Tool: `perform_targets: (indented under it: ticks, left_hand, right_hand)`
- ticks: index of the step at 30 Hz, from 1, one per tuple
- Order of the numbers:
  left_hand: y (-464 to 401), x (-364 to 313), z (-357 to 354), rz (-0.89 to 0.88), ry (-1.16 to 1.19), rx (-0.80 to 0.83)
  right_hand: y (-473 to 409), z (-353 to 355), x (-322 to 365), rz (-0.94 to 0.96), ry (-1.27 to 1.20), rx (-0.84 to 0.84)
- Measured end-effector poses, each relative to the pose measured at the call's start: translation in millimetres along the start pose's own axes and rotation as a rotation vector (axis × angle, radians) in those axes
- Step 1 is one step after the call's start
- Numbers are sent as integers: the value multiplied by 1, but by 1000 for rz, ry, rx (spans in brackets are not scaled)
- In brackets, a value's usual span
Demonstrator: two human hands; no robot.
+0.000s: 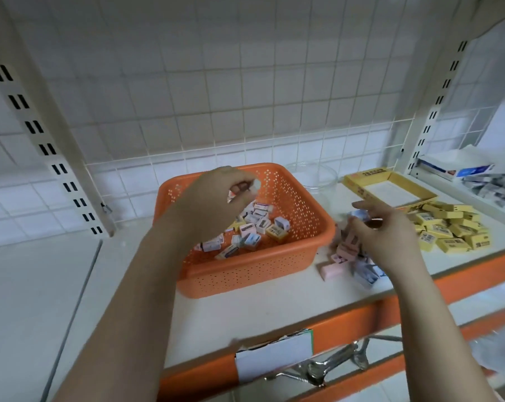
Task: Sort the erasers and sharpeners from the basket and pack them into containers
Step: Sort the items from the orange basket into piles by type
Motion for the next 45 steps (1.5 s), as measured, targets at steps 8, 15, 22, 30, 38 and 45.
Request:
perform_targets:
  ticks: [8, 15, 22, 30, 38, 45]
  left_hand:
    - [19, -20, -25, -6, 146, -89]
    - [14, -39, -36, 14, 173, -73]
    - [-18, -89, -68, -24, 170, -124]
    - [-77, -196, -155, 31, 273, -217]
    - [-159, -276, -243, 46, 389, -21]
    - [-256, -304, -308, -51, 290, 229]
  right_hand:
    - [0, -8, -18, 22, 219, 17]
    - [-4, 6, -21, 69, 266, 133]
    - [-11, 89, -74, 33, 150, -37]
    - [-68, 201, -193, -6, 390, 24]
    - [-91, 240, -248, 362, 356, 206]
    - [-93, 242, -279, 519, 263, 195]
Point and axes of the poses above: each hand's wrist, its own y-axis away from the middle knuckle, its own z-axis out of the back of the hand, x = y × z, the point moved 1 cm from there along -y, towards the middle knuckle, and after that the axes turned 3 degrees about -z, right-handed, at the moved point
